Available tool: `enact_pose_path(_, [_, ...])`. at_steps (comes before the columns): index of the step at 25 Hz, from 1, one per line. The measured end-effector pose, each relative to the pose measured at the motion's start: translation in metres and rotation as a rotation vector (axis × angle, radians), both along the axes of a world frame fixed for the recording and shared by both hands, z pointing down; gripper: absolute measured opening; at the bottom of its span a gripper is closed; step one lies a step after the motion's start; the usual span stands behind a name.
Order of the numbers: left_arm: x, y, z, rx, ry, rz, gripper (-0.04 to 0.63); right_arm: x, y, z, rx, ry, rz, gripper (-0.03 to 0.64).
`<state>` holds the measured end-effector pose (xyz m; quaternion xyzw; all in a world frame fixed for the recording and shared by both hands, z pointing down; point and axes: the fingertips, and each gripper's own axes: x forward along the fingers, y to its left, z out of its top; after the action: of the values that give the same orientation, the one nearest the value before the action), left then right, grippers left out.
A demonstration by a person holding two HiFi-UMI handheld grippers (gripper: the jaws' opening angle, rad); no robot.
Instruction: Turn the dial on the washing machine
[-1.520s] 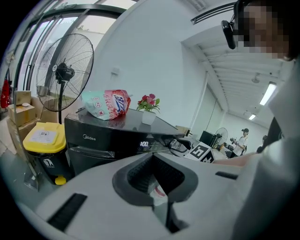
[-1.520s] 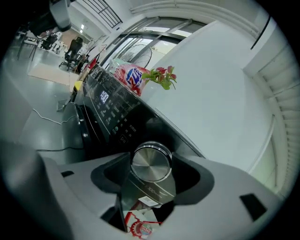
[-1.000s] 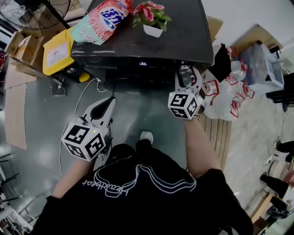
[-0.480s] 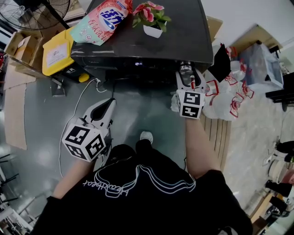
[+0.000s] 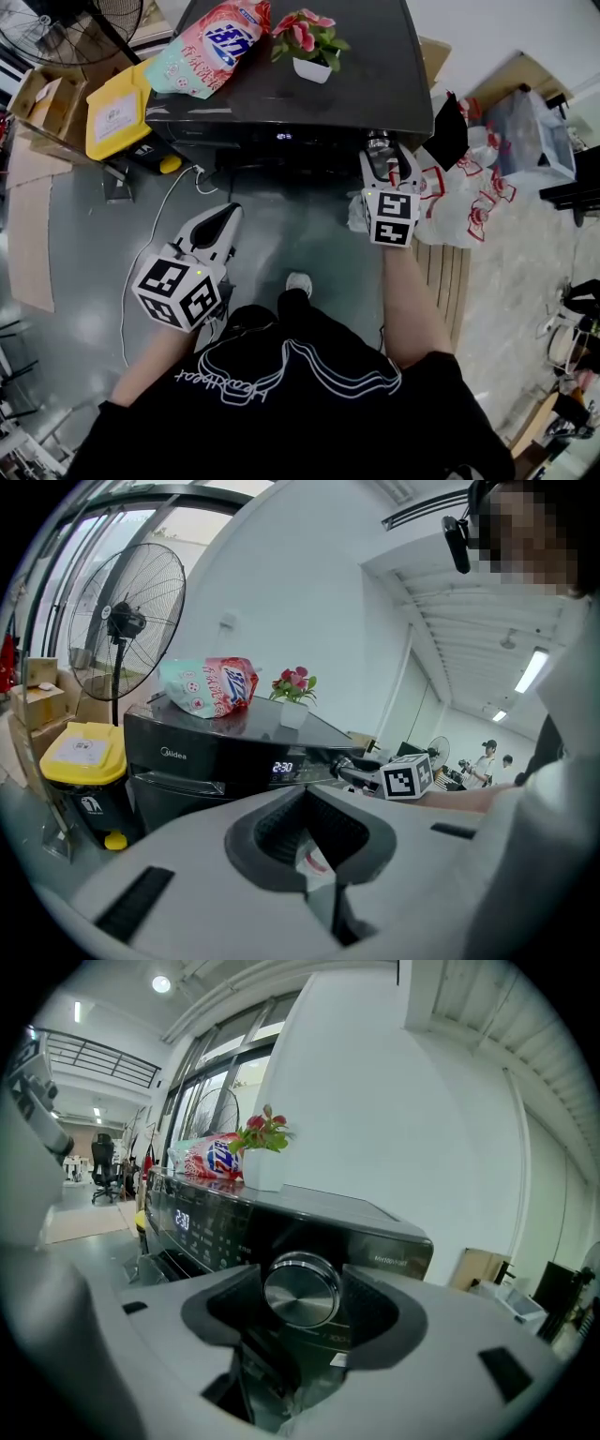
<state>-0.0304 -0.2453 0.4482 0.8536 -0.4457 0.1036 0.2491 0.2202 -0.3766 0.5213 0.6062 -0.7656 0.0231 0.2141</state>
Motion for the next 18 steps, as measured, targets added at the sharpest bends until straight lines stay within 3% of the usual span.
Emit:
enact_pose_path(7, [-0.001,-0.004,-0.021,0.022,0.043,0.023,0.004,-0.025,0.034,-0.052,-0.021,-0.115,-0.107,0.231])
enact_pose_path(13, [-0.003,0.006,-0.060,0.075,0.081,0.096,0.003,-0.062,0.085,-0.115,0.008,-0.234,-0.165,0.067])
enact_pose_path(18, [-0.009,0.036,-0.100,0.117,0.103,0.207,0.003,-0.107,0.141,-0.167,-0.010,-0.357,-0.268,-0.008])
